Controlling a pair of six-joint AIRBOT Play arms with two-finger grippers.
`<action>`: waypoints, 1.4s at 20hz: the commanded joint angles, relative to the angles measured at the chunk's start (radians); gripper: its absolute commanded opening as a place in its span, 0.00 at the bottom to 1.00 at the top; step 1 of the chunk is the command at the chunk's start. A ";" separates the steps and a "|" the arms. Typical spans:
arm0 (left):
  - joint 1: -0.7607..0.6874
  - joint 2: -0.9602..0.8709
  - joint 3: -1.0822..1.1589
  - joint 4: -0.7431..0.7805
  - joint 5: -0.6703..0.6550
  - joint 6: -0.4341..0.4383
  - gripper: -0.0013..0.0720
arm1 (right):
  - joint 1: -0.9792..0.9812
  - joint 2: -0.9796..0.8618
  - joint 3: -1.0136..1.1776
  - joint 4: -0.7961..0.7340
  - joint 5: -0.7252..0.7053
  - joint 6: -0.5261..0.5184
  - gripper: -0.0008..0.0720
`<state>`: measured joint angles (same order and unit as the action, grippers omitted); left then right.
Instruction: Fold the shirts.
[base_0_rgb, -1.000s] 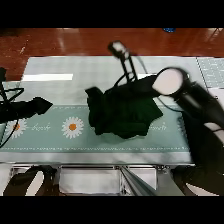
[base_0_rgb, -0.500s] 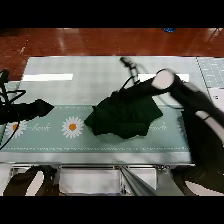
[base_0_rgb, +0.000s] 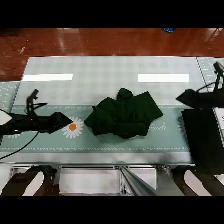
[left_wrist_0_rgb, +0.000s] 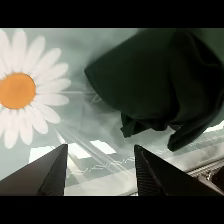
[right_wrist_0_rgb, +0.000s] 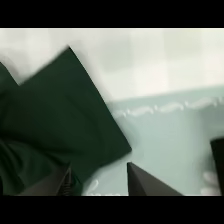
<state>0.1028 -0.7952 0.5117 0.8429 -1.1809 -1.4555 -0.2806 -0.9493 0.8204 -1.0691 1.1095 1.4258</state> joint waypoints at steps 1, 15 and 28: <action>-0.108 -0.132 -0.063 -0.086 0.176 -0.021 0.71 | -0.081 0.066 -0.198 0.085 -0.024 -0.067 0.57; -0.290 -0.496 0.148 -0.215 0.341 0.050 0.04 | -0.062 -0.052 -0.251 0.129 -0.030 -0.126 0.57; -0.282 -0.496 0.166 -0.214 0.306 0.122 0.04 | 0.193 -0.483 -0.058 0.440 -0.223 -0.232 0.03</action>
<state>-0.1848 -1.2903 0.6704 0.6285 -0.8703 -1.3838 -0.1448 -1.3727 0.6724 -0.6823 0.9051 1.2350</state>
